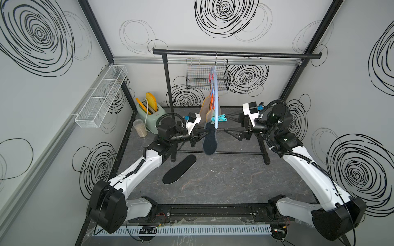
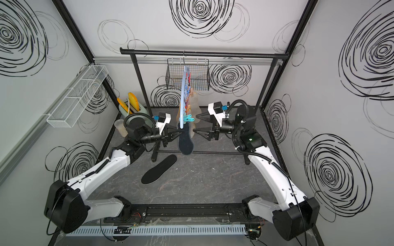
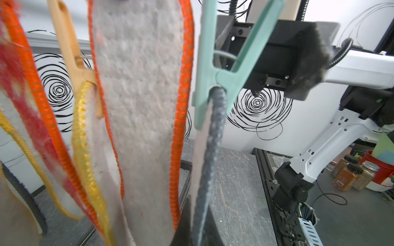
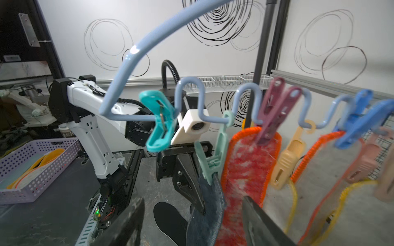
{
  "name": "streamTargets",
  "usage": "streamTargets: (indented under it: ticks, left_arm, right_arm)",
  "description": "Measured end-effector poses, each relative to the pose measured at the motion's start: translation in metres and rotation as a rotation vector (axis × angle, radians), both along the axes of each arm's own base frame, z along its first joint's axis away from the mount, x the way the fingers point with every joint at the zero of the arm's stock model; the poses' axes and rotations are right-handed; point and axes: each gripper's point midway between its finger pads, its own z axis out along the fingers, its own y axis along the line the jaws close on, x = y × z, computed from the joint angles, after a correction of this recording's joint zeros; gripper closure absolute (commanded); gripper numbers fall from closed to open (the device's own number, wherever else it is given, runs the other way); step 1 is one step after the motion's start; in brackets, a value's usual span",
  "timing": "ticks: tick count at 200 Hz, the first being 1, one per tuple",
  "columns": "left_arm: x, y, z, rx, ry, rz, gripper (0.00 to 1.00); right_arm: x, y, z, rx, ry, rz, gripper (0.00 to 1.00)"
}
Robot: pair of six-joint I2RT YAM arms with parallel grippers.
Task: Take the shoe insoles off the hanger
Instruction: Open the clamp at the hanger.
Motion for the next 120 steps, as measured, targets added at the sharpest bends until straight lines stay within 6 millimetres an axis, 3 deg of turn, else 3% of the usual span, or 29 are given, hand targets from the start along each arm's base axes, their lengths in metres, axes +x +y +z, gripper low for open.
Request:
streamTargets:
  ticks: [18, 43, 120]
  left_arm:
    - [0.000, 0.000, -0.003, 0.010, 0.012, -0.004, 1.00]
    - [-0.001, -0.001, -0.006, 0.018, 0.022, -0.012, 1.00]
    - [-0.005, -0.002, -0.007, 0.027, 0.025, -0.034, 1.00]
  right_arm:
    - [-0.006, 0.011, 0.002, -0.005, -0.059, 0.037, 0.33]
    - [0.000, 0.017, 0.006, -0.010, -0.100, 0.044, 0.36]
    - [0.024, 0.028, -0.002, -0.035, -0.100, 0.023, 0.33]
